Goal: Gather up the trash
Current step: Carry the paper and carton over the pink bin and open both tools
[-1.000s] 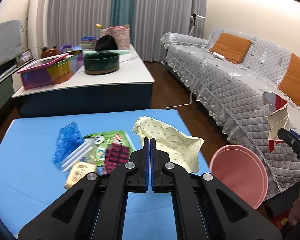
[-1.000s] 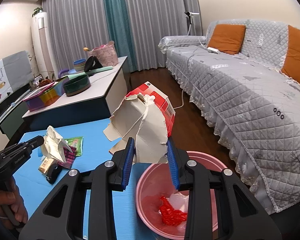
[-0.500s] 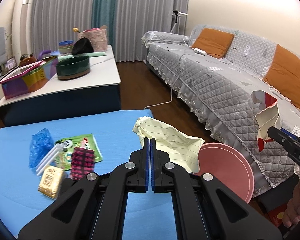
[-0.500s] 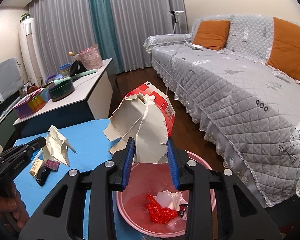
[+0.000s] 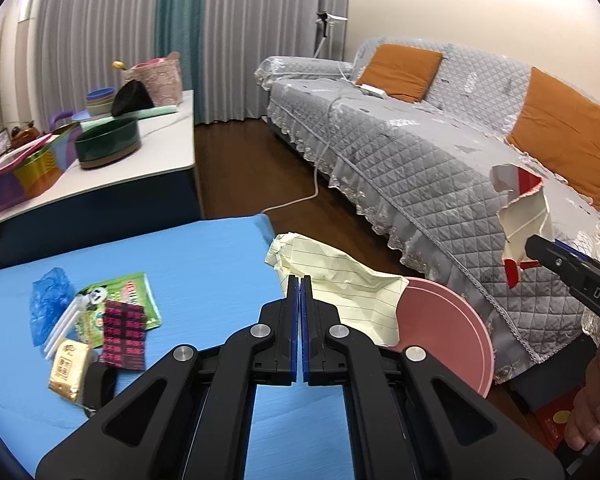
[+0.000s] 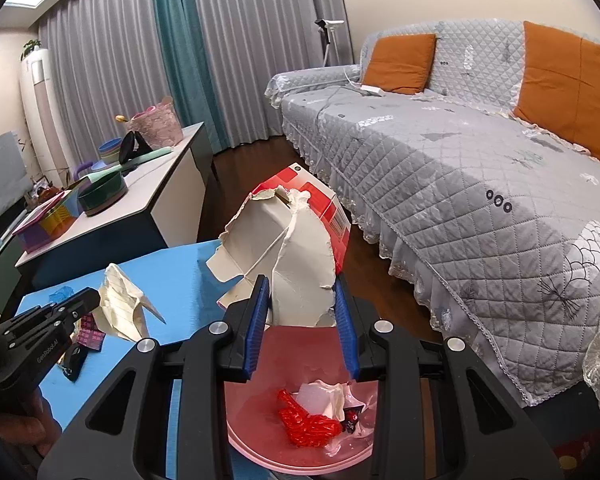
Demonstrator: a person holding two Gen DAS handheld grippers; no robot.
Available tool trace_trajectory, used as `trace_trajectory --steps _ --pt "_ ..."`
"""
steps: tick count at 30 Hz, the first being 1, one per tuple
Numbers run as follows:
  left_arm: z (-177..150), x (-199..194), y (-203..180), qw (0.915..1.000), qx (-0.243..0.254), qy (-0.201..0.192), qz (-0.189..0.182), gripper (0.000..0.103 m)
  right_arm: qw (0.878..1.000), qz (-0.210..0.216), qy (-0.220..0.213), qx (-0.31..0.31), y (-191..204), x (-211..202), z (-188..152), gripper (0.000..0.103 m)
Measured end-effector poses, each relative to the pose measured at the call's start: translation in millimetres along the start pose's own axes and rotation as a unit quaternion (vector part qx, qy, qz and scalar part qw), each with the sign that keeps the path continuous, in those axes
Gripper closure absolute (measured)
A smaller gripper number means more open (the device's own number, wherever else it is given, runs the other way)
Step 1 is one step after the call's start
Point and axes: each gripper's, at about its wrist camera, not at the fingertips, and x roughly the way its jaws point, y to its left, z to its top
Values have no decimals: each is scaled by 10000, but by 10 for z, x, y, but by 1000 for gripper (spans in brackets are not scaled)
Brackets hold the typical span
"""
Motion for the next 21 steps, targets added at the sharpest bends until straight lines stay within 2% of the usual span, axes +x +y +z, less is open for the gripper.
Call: trace_trajectory --steps 13,17,19,21 --pt "-165 245 -405 9983 282 293 -420 102 9997 -154 129 121 -140 70 -13 70" --pt "-165 318 -502 9964 327 424 -654 102 9996 -159 173 155 -176 94 -13 69" --pt "-156 357 -555 9947 370 532 -797 100 9994 -114 262 178 -185 127 -16 67" --pt "-161 364 -583 9929 371 596 -960 89 9992 -170 283 233 -198 145 -19 46"
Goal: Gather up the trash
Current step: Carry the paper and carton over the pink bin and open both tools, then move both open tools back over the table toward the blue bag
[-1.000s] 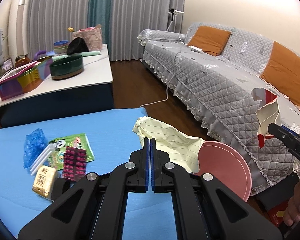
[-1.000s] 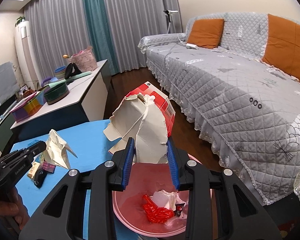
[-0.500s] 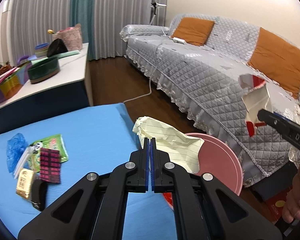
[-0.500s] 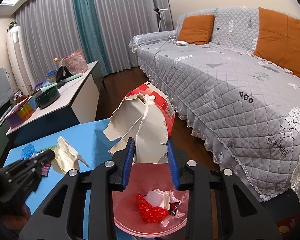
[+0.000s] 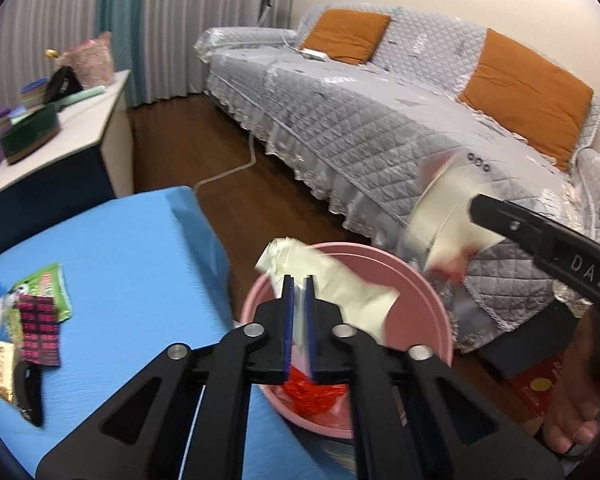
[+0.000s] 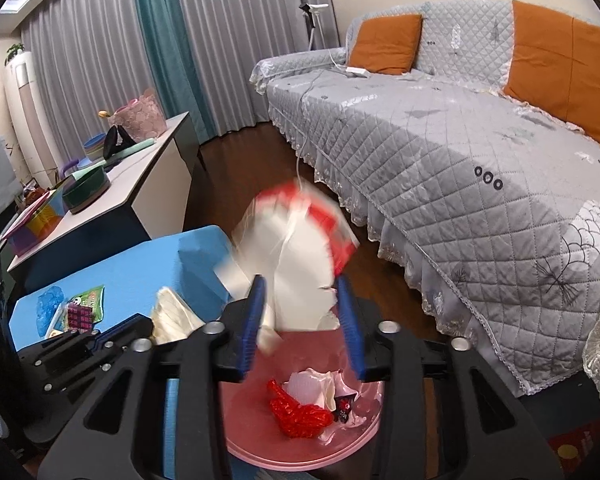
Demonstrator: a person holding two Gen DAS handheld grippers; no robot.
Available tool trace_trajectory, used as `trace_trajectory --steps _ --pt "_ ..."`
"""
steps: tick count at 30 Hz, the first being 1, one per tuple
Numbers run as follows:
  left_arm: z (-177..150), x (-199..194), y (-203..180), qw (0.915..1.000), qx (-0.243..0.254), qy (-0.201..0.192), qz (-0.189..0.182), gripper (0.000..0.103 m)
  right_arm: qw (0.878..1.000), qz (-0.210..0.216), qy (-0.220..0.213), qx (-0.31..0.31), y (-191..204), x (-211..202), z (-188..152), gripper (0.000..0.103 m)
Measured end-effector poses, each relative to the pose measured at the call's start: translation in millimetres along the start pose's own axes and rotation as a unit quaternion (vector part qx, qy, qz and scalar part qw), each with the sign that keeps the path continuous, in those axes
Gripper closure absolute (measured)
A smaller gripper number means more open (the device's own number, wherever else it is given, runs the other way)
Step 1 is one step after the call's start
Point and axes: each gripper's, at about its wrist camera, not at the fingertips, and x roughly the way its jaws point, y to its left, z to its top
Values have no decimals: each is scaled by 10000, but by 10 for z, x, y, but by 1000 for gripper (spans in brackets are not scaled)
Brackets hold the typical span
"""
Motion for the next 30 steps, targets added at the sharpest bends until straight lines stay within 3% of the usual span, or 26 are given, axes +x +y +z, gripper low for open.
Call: trace_trajectory --steps 1,2,10,19,25,30 --pt "-5 -5 -2 10000 7 4 -36 78 10000 -4 -19 29 -8 -1 0 45" --pt "-4 -22 -12 10000 30 -28 -34 73 10000 7 -25 56 -15 1 1 45" --pt "-34 -164 58 9999 10 -98 36 73 9998 109 -52 174 35 3 20 45" --pt "-77 -605 465 9988 -214 -331 294 73 9994 311 -125 -62 374 -15 12 46" --pt "-100 -944 886 9962 -371 -496 616 73 9981 556 -153 -227 692 -14 -30 53" --pt "-80 -1257 1363 9914 -604 -644 961 73 9960 829 -160 -288 984 0 -68 70"
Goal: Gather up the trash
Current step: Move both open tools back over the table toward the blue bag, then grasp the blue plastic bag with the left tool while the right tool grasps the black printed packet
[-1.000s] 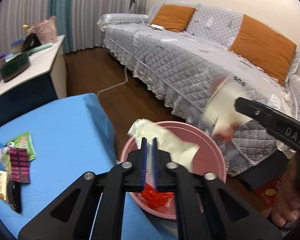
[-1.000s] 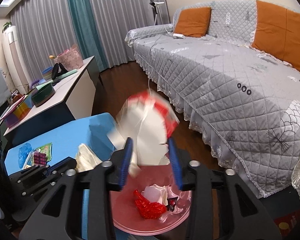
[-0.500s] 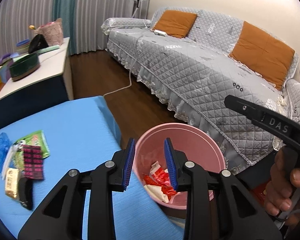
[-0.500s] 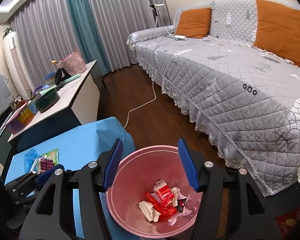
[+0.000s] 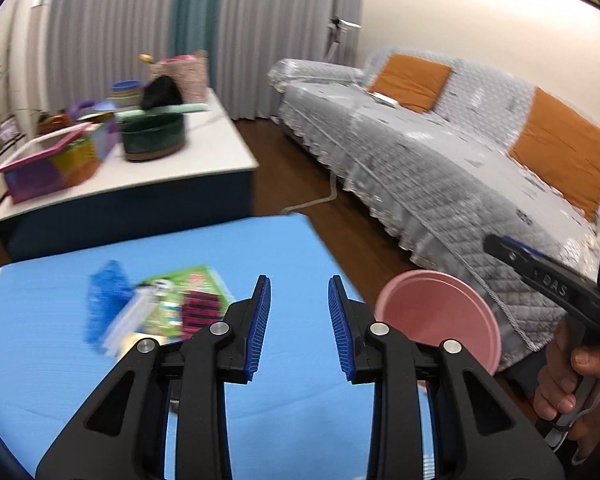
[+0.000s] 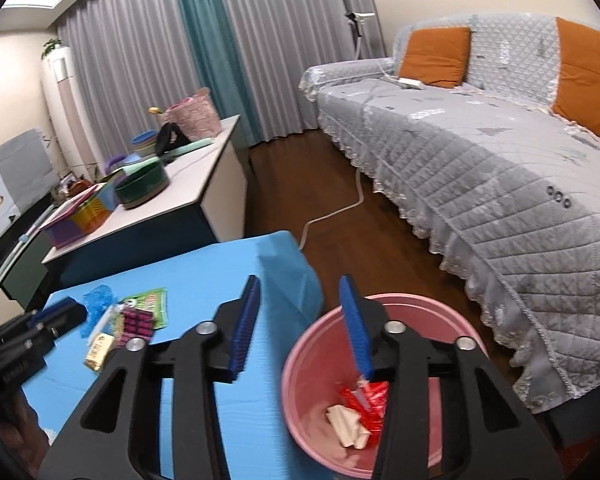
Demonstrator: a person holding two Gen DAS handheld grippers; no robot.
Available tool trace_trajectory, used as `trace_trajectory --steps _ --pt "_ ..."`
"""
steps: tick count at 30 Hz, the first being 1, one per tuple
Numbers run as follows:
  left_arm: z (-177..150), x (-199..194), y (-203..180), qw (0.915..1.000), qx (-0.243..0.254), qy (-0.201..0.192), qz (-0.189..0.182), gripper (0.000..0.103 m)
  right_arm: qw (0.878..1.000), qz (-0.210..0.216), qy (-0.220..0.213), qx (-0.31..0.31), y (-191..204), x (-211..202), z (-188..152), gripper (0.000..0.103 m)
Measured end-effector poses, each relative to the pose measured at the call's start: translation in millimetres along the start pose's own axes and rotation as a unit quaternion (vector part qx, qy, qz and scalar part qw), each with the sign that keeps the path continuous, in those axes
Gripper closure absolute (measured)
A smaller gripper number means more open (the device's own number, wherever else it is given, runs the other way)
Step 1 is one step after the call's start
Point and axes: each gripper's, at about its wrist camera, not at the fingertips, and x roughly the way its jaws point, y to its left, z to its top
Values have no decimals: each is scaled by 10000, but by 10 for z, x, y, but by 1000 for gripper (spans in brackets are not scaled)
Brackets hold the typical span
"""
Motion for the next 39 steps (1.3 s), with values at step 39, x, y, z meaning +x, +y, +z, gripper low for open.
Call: trace_trajectory --steps 39 --pt "-107 254 2038 9886 -1095 241 1005 73 9767 1496 1357 -722 1970 1520 -768 41"
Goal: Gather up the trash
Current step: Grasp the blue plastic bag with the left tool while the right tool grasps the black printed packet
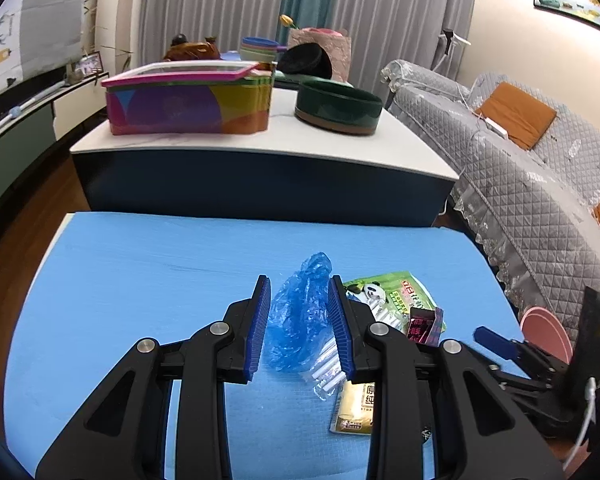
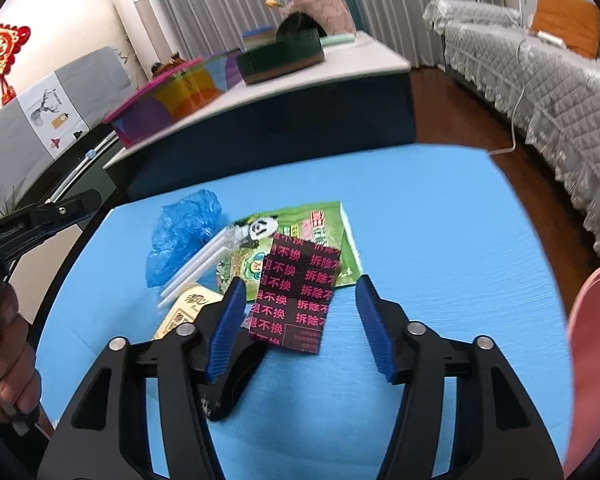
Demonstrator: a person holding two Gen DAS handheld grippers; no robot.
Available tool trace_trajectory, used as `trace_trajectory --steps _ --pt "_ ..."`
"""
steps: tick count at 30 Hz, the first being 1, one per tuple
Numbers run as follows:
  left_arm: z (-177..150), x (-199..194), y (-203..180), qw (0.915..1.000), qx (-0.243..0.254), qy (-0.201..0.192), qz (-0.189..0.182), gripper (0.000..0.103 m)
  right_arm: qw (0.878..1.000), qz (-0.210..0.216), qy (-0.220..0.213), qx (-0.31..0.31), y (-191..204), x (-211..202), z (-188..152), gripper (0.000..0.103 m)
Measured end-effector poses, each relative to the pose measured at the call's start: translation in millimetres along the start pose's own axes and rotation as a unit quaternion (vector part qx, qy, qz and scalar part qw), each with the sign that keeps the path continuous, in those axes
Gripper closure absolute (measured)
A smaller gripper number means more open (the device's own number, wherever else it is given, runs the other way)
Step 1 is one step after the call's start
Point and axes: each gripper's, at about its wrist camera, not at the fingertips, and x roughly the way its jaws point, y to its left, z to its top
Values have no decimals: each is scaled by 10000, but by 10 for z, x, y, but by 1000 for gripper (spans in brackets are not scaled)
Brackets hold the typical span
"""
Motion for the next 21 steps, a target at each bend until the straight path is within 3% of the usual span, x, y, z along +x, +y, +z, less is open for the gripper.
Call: trace_trajectory --steps 3,6,15,16,20,21 --pt "-23 142 -19 9998 41 201 -44 72 9998 43 157 70 6 153 -16 35" --pt "-46 271 0 9994 33 341 7 56 9994 47 318 122 -9 284 6 34" --pt "-119 569 -24 9975 18 704 0 56 9988 -14 479 -27 13 412 -5 32" --pt "-129 590 -45 9972 78 743 50 57 9988 -6 488 -56 22 415 -9 33" --pt "-157 638 -81 9960 176 871 82 89 9986 -36 507 -146 34 416 -9 47" --pt "-151 635 -82 9960 196 870 97 93 9985 -53 515 -175 39 415 -14 49"
